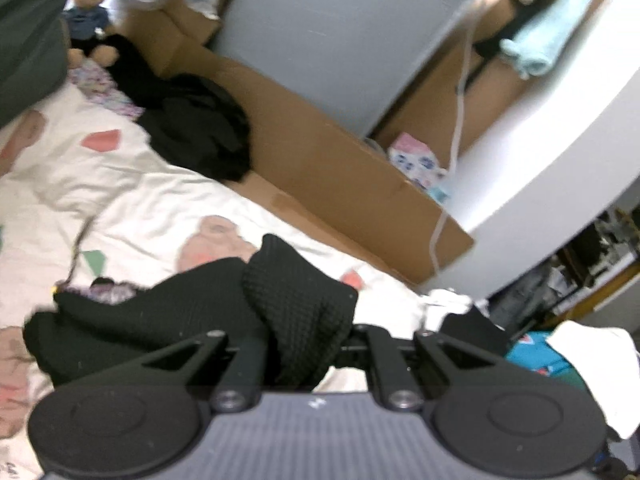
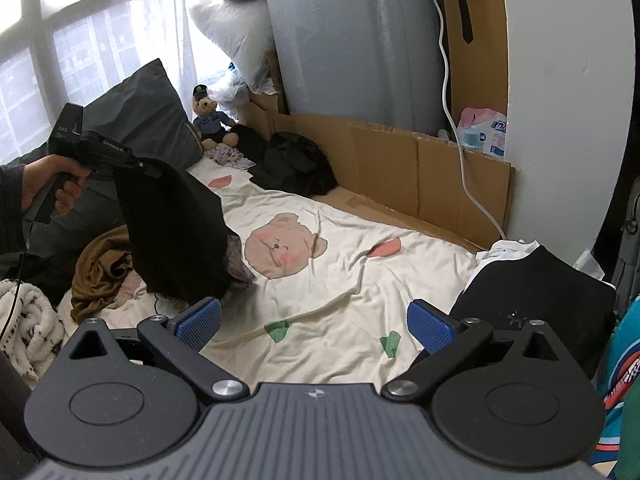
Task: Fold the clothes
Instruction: 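Lift the black knit garment with the left tool, shaking it out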
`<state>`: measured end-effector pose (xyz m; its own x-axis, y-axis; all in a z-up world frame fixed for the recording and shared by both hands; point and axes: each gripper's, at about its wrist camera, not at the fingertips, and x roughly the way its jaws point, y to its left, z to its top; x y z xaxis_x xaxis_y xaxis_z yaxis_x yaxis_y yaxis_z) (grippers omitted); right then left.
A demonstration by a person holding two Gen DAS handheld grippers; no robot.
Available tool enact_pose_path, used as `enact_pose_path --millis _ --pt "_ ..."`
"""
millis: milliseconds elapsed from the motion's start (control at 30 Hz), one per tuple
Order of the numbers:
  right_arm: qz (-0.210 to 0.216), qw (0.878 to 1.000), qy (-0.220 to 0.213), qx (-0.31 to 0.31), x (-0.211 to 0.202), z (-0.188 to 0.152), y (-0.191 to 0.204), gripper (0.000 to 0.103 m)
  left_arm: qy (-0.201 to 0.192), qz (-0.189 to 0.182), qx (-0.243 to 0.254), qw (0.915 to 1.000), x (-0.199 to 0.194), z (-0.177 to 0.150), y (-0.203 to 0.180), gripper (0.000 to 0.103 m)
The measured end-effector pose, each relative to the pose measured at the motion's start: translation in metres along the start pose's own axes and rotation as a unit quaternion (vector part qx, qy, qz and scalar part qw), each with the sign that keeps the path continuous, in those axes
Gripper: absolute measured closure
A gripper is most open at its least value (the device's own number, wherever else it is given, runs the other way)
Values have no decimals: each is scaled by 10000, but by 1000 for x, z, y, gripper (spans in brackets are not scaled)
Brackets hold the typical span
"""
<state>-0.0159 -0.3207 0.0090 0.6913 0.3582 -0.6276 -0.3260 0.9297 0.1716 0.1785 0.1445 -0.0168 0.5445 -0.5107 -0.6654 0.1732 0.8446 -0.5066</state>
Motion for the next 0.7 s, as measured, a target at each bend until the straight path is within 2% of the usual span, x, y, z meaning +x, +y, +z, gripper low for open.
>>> enact_pose_path --millis 333,700 --pt "-31 10000 3 93 0 1 -3 1 -87 -756 40 9971 -2 -3 -50 95" --pt "-96 9998 25 164 0 1 -6 1 -84 -1521 -20 9883 -2 -10 -111 95"
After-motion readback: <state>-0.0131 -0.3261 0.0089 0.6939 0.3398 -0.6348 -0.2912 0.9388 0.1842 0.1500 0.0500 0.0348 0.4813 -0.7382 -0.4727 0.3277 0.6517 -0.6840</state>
